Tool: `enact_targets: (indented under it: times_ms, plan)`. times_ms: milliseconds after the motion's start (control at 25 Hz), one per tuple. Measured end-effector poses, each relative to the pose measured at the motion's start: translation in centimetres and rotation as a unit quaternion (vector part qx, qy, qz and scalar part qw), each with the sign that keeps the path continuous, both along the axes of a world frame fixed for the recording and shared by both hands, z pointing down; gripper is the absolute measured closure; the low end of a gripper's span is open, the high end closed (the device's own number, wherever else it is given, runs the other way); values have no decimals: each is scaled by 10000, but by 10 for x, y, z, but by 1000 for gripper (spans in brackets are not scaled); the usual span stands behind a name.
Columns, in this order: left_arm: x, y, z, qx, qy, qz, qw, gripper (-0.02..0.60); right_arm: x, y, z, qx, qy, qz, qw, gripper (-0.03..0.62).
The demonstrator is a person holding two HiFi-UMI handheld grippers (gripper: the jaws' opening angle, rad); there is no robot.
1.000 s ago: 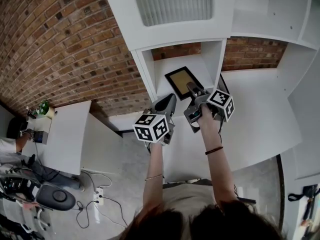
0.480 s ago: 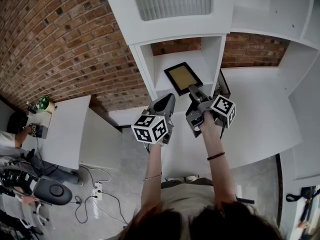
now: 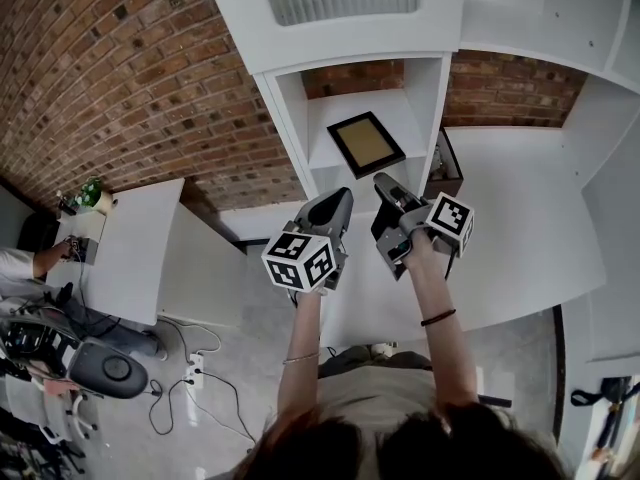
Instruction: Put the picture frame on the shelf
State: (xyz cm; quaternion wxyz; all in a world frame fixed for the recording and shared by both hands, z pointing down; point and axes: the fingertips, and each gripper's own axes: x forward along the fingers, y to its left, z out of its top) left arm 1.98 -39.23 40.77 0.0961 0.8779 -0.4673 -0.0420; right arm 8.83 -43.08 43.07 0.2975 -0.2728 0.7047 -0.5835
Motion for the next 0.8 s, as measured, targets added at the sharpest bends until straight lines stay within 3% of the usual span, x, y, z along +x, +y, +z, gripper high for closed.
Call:
enact_targets:
  times_ms: [560,800]
  plan:
    - [3,24,6,56,0,11,10000,571,-3,27,-7,420,-132,-439,9981,566]
    - [5,33,9,48,-34,67,10000,571,-2,40,-9,531,-283,-598,9964,579]
